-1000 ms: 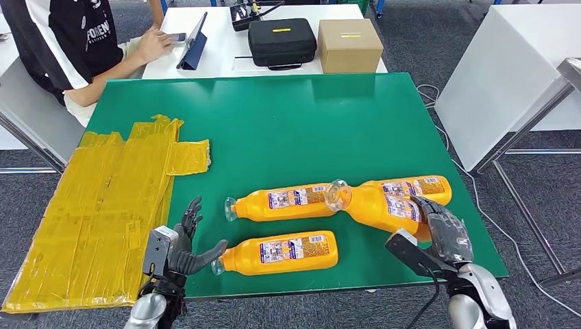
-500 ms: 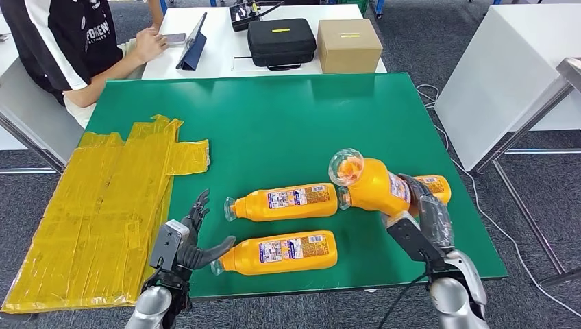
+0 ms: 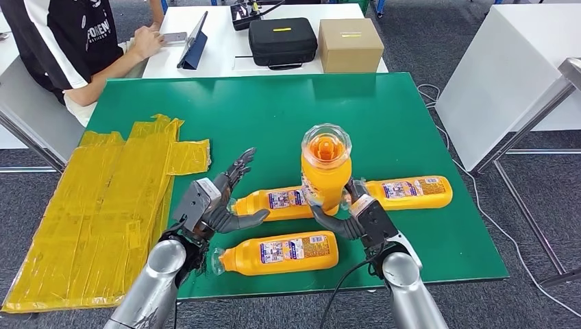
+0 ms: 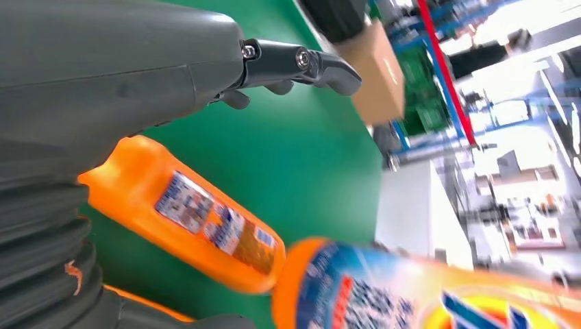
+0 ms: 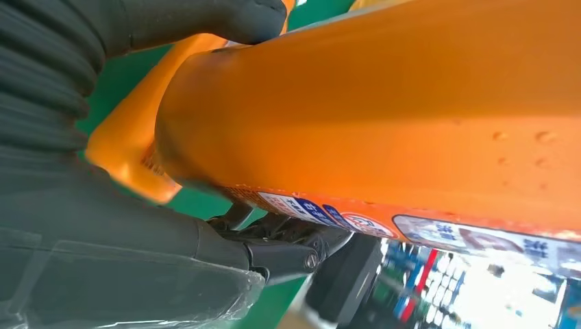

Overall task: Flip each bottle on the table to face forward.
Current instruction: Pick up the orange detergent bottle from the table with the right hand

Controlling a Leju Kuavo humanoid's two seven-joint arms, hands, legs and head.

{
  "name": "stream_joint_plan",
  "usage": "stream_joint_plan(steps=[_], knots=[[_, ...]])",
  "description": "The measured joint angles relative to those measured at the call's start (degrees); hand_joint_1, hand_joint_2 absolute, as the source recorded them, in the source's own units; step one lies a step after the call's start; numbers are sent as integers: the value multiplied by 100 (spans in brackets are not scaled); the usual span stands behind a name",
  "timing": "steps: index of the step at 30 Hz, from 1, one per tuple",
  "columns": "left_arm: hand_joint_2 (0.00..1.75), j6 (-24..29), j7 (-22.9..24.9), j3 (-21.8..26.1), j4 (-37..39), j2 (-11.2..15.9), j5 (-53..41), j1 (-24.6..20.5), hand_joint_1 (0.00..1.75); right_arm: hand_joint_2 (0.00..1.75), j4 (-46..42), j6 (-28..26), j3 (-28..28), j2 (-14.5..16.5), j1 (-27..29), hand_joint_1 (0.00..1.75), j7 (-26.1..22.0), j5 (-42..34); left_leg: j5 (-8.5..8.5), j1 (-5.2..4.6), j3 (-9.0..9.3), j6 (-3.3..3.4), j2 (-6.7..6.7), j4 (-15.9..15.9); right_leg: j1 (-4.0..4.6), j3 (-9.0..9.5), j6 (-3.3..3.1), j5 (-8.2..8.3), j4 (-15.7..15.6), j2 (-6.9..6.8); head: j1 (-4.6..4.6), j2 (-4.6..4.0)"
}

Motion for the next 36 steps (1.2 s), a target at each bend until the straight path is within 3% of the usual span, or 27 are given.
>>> stream_joint_plan(steps=[6,13,19,26,36], knots=[[175,-754,-9,-189,56,71,393,-254,0,175,432,814,169,-5,-255,175,-2,-654,1,-1,0,0,1,0,0,-1,0,1,0,0,0,0],[175,-841,-2,-336,114,104,412,-415,0,175,1068,885,517,9,-530,175,-4,-718,1,0,-1,0,1,0,0,-3,1,1,1,0,-1,0],[175,-894,27,-424,127,86,449,-420,0,175,1262,422,585,13,-562,175,88,-565,0,-1,-4,0,1,0,0,-5,1,0,0,0,1,1],[175,-494,234,-561,-47,-8,386,-345,0,175,1317,-855,680,153,-564,175,331,-36,0,-1,-3,0,2,0,0,-4,1,1,0,1,0,1],[175,-186,384,-726,-275,-63,415,-250,0,175,1307,-1452,809,343,-572,175,364,-11,0,0,-4,0,2,0,0,-5,1,1,1,1,1,0]])
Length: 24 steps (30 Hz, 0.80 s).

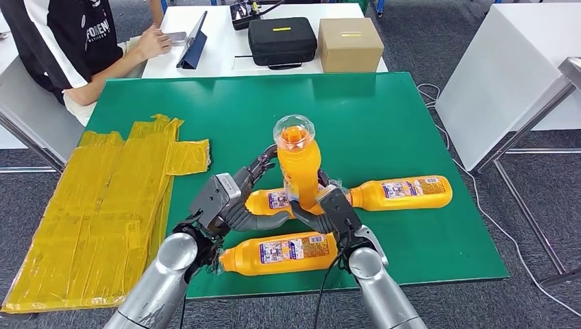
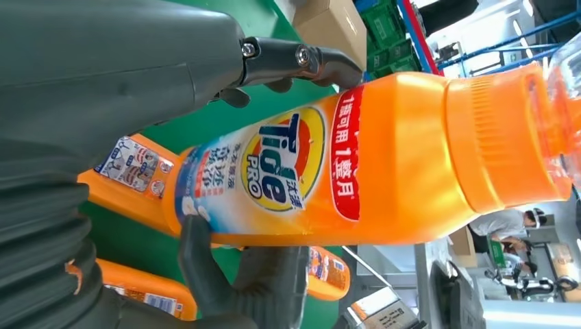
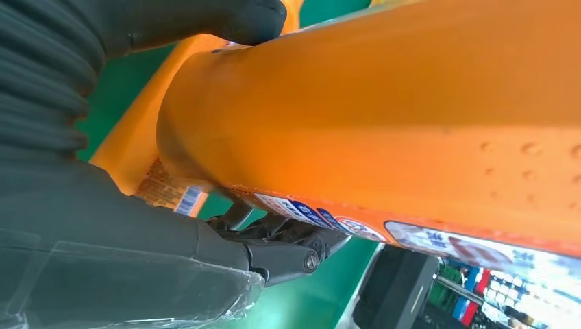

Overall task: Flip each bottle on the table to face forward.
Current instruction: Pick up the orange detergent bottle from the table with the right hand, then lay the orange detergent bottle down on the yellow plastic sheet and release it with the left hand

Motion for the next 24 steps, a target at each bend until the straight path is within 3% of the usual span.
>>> stream_joint_plan(steps=[7,15,24], knots=[[175,261,44,-55,-61,-11,155,37,0,175,-36,-83,362,71,-73,175,-7,-203,0,0,1,0,0,0,0,0,0,0,0,0,1,1],[175,512,53,-25,-71,-7,323,43,0,175,-136,373,826,86,-192,175,59,-548,0,0,0,0,-1,0,0,0,0,0,1,0,0,1],[175,644,60,245,-98,1,496,44,0,175,-158,474,1084,80,-315,175,103,-563,1,0,0,0,-1,0,0,0,0,0,1,-1,1,0]])
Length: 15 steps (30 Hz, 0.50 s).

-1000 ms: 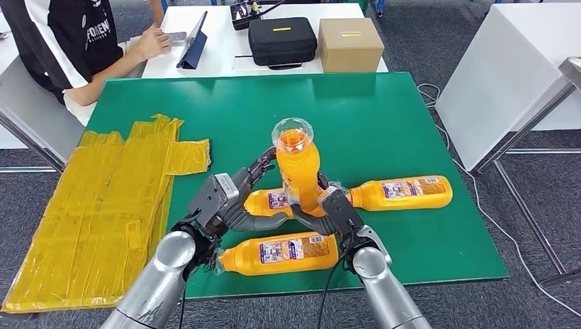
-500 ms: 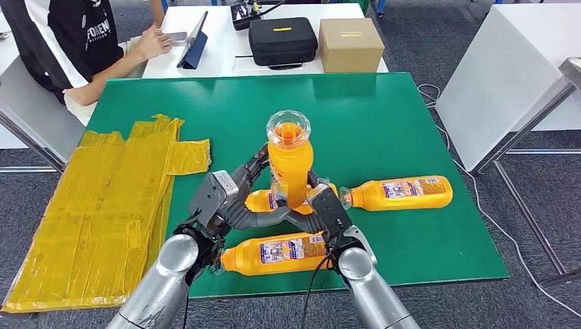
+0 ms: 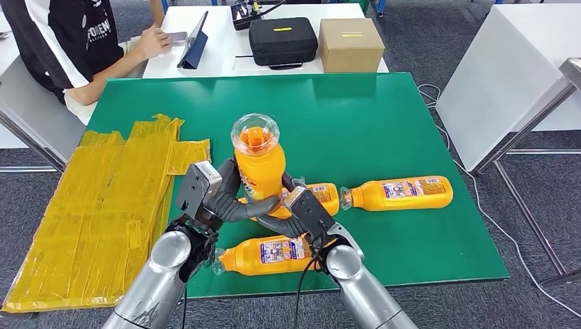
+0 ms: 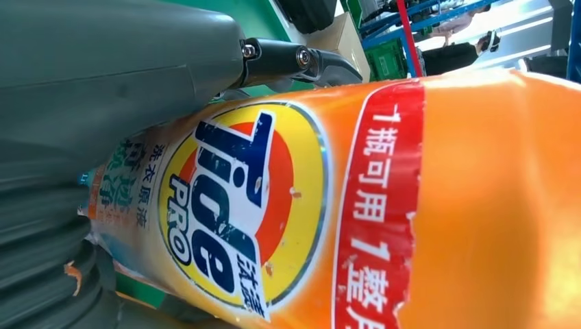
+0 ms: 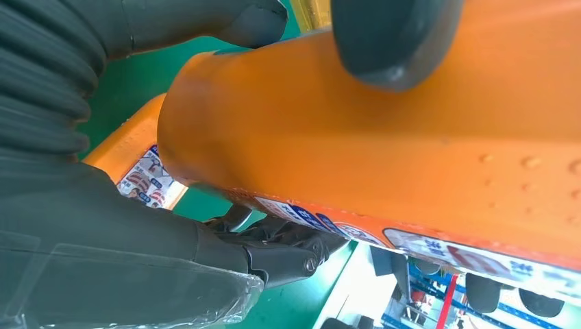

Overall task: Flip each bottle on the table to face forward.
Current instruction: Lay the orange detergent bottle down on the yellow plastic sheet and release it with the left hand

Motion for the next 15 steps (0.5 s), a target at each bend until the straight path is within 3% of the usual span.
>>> stream_joint_plan(steps=[15], knots=[[175,-17,-16,153,1,4,74,2,0,175,2,20,108,-32,-56,175,38,37,0,0,-1,0,1,0,0,-1,0,0,0,1,0,0]])
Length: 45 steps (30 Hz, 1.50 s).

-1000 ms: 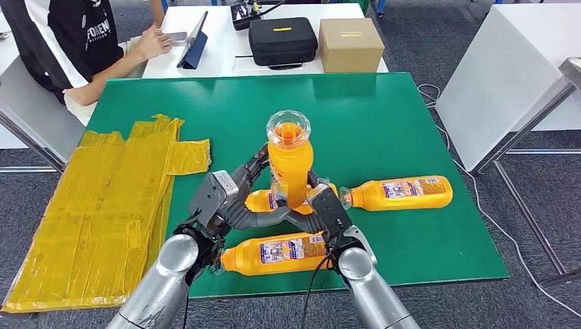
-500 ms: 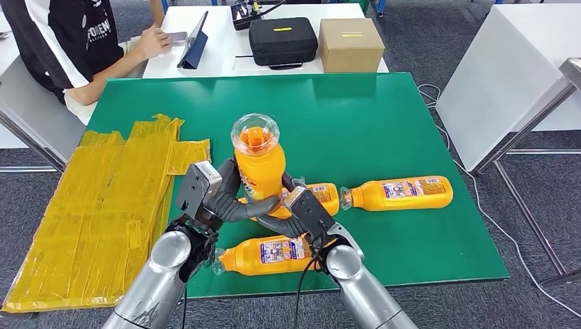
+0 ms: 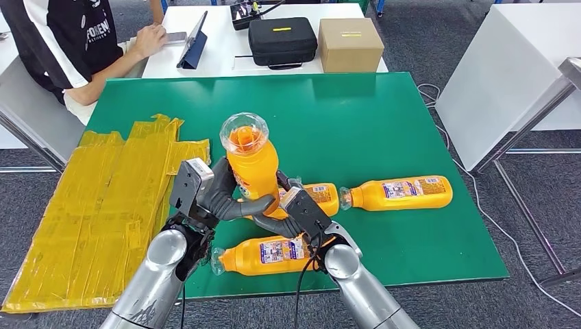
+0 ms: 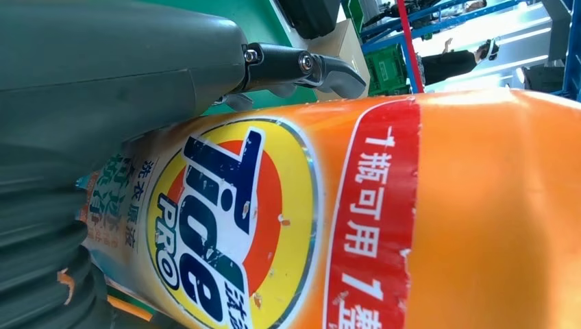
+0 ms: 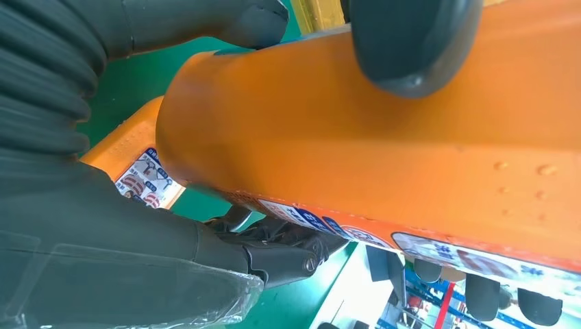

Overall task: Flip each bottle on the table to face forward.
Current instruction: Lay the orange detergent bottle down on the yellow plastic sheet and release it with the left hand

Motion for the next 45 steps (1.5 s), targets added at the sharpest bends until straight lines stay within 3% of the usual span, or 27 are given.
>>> stream_joint_plan(steps=[10,11,14,15,41,42,45], knots=[[175,0,-1,4,0,0,5,0,0,175,0,0,3,-2,-2,175,2,7,0,0,0,0,0,0,0,0,0,0,0,0,0,0],[175,-1,-5,5,0,0,10,0,27,175,0,-1,4,-2,-3,175,4,19,0,0,0,0,0,0,0,0,0,0,0,0,0,0],[175,-28,-34,15,-2,0,27,2,158,175,2,-15,16,-2,-14,175,20,65,0,0,0,0,0,0,0,0,0,0,0,0,0,1],[175,-43,-44,18,-5,0,30,4,175,175,5,-28,21,-2,-20,175,25,75,0,0,0,0,0,0,0,0,0,0,0,0,0,1],[175,-222,-72,22,-396,-11,-117,272,175,175,-281,-207,34,-120,246,175,-110,139,0,0,0,0,1,0,0,-2,0,0,0,0,-1,0],[175,-222,-72,22,-396,-13,-117,271,175,175,-285,-215,33,-125,249,138,-117,140,0,0,0,0,1,0,0,-2,0,0,0,0,0,0],[175,-220,-71,26,-396,-15,-115,265,175,175,-289,-268,31,-144,254,7,-156,139,0,0,0,0,1,0,0,-3,0,0,-1,0,0,0]])
